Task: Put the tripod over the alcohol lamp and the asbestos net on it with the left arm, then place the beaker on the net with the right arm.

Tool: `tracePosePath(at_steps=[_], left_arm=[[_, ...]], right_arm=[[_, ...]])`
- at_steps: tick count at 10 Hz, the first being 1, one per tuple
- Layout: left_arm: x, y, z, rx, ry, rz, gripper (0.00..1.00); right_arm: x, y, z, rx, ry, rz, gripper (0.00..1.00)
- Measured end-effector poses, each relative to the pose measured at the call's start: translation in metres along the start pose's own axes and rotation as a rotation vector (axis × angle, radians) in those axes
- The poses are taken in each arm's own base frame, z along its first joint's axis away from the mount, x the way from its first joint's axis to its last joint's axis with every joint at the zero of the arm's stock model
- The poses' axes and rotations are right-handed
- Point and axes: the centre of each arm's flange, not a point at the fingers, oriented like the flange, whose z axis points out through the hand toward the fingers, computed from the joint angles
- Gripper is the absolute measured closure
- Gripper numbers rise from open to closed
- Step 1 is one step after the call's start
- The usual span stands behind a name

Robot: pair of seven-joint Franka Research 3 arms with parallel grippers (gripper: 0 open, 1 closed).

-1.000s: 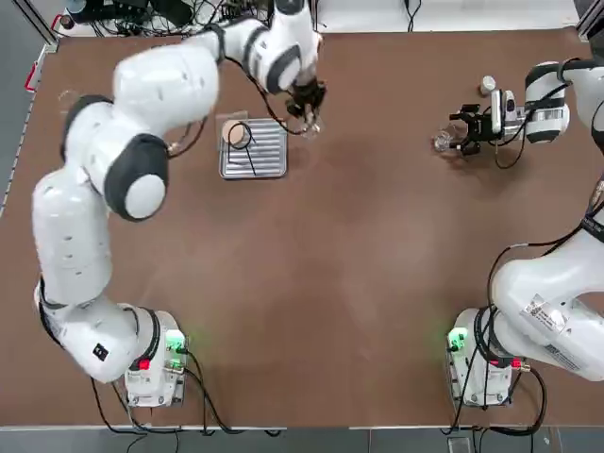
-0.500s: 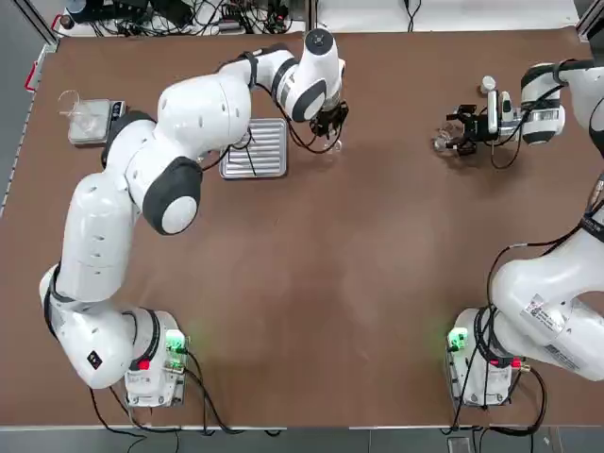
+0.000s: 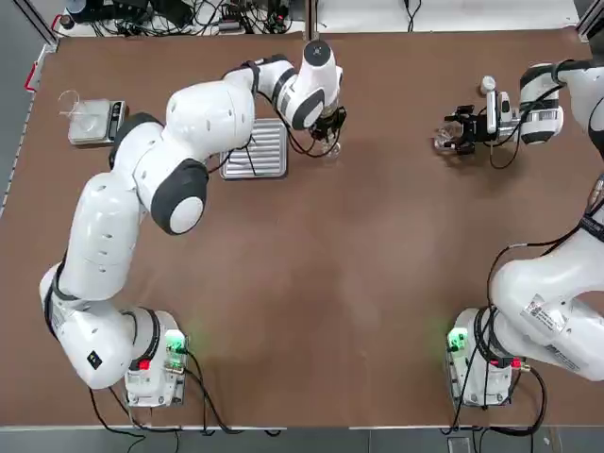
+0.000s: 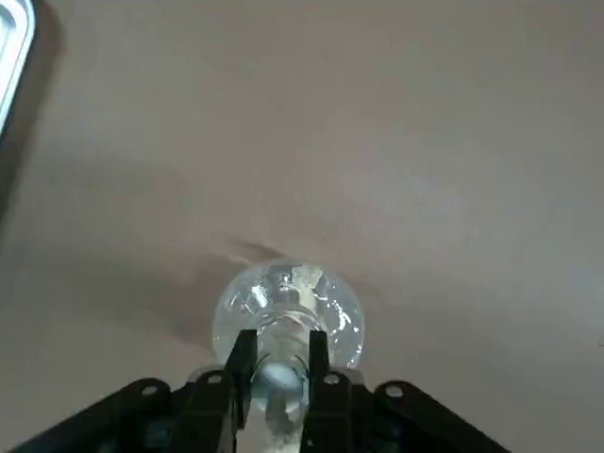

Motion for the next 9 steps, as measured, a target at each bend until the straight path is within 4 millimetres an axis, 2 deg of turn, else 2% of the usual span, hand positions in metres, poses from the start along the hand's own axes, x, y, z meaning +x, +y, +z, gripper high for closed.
tracePosePath(at_steps=[2, 5, 6, 7, 9], left_arm=[[0.000, 0.001, 0.000, -0.007, 0.002, 0.000, 0.73], [0.002, 0.006, -0.008, -0.026, 0.009, 0.000, 0.55], [0.004, 0.009, -0.013, -0.036, 0.013, -0.001, 0.51], [0.007, 0.012, -0.022, -0.050, 0.019, -0.003, 0.44], [0.019, 0.017, -0.058, -0.067, 0.037, -0.014, 0.44]], right_arm=[[-0.001, 0.000, 0.000, 0.000, -0.001, -0.006, 0.21], [-0.001, 0.000, 0.000, -0.001, -0.002, -0.007, 0.40], [-0.001, 0.000, 0.001, -0.001, -0.001, -0.008, 0.42], [-0.001, 0.000, 0.001, -0.003, -0.001, -0.008, 0.42], [-0.001, 0.001, 0.001, -0.008, -0.001, -0.006, 0.42]])
